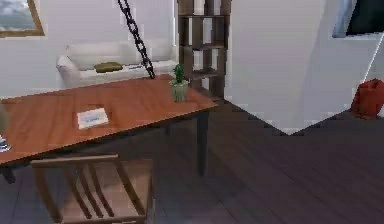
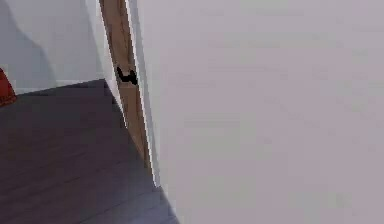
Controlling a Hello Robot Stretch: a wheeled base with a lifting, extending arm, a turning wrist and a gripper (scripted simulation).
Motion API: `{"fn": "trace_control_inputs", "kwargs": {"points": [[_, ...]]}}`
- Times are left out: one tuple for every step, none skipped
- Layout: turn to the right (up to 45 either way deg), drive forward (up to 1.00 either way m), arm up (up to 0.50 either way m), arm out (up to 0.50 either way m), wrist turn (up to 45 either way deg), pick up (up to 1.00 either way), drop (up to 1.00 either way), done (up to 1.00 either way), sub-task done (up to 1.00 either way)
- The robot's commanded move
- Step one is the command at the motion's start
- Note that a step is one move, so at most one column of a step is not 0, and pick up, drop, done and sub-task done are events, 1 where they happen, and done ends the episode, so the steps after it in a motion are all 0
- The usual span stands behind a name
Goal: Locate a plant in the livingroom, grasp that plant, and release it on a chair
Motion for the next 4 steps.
{"fn": "trace_control_inputs", "kwargs": {"points": [[-30.0,0.0,0.0,0.0,0.0,0.0,0.0,0.0,0.0],[0.0,0.1,0.0,0.0,0.0,0.0,0.0,0.0,0.0],[45.0,0.0,0.0,0.0,0.0,0.0,0.0,0.0,0.0],[6.0,0.0,0.0,0.0,0.0,0.0,0.0,0.0,0.0]]}}
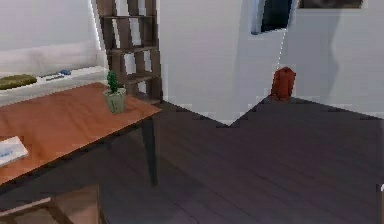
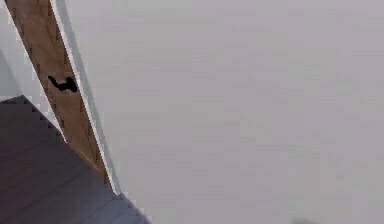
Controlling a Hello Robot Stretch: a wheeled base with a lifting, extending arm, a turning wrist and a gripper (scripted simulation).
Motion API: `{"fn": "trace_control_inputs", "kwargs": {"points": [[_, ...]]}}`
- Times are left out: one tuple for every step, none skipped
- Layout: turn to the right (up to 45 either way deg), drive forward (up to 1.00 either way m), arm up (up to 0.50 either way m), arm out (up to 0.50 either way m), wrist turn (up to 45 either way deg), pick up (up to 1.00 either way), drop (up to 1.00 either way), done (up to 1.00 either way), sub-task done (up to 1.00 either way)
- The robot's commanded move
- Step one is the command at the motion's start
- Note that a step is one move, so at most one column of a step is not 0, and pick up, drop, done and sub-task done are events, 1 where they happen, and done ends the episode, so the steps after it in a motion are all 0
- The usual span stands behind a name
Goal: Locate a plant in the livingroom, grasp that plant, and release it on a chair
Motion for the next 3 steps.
{"fn": "trace_control_inputs", "kwargs": {"points": [[0.0,0.55,0.0,0.0,0.0,0.0,0.0,0.0,0.0],[6.0,0.0,0.0,0.0,0.0,0.0,0.0,0.0,0.0],[0.0,0.15,0.0,0.0,0.0,0.0,0.0,0.0,0.0]]}}
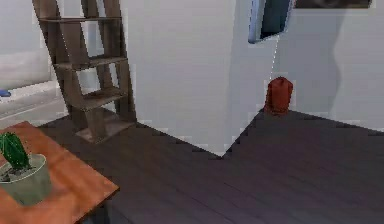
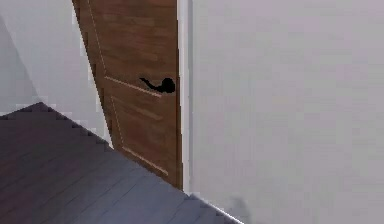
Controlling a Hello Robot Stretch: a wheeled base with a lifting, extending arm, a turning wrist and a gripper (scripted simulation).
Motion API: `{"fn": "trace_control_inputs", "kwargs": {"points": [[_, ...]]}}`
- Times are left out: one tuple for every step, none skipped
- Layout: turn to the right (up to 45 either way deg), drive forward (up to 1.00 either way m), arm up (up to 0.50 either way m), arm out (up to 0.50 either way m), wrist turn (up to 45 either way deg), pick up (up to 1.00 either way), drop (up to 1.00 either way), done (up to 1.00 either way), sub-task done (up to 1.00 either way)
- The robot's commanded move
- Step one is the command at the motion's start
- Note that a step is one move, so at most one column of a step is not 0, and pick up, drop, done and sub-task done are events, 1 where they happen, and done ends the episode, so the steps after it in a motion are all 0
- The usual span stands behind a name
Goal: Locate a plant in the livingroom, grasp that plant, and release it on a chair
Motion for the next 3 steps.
{"fn": "trace_control_inputs", "kwargs": {"points": [[-45.0,0.0,0.0,0.0,0.0,0.0,0.0,0.0,0.0],[-45.0,0.0,0.0,0.0,0.0,0.0,0.0,0.0,0.0],[-39.0,0.0,0.0,0.0,0.0,0.0,0.0,0.0,0.0]]}}
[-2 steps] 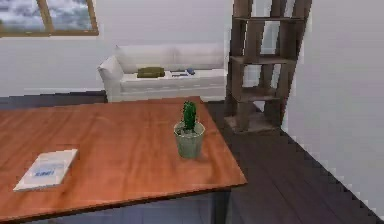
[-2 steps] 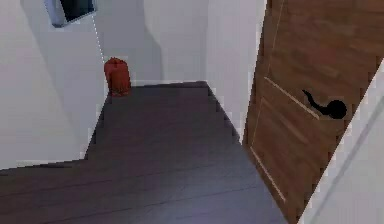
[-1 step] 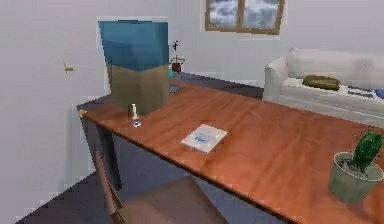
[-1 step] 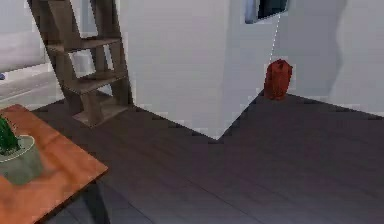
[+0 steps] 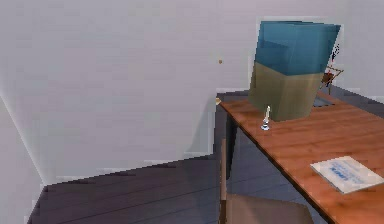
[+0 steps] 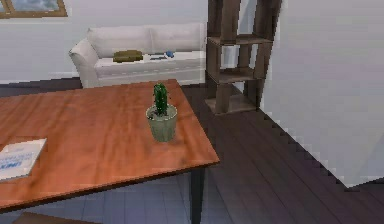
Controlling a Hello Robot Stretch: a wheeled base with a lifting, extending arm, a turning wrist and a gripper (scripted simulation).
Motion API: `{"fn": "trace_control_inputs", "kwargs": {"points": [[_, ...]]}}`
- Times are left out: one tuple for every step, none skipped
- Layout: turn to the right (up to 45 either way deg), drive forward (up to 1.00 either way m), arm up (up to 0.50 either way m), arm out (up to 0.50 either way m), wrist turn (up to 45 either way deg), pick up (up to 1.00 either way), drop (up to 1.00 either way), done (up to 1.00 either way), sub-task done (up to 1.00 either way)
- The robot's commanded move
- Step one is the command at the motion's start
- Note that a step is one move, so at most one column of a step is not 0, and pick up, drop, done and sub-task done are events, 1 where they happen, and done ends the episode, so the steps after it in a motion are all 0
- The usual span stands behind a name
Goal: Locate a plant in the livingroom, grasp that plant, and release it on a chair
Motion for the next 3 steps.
{"fn": "trace_control_inputs", "kwargs": {"points": [[0.0,0.0,0.5,0.0,0.0,0.0,0.0,0.0,0.0],[0.0,0.0,0.38,0.0,0.0,0.0,0.0,0.0,0.0],[0.0,0.0,0.0,0.5,0.0,0.0,0.0,0.0,0.0]]}}
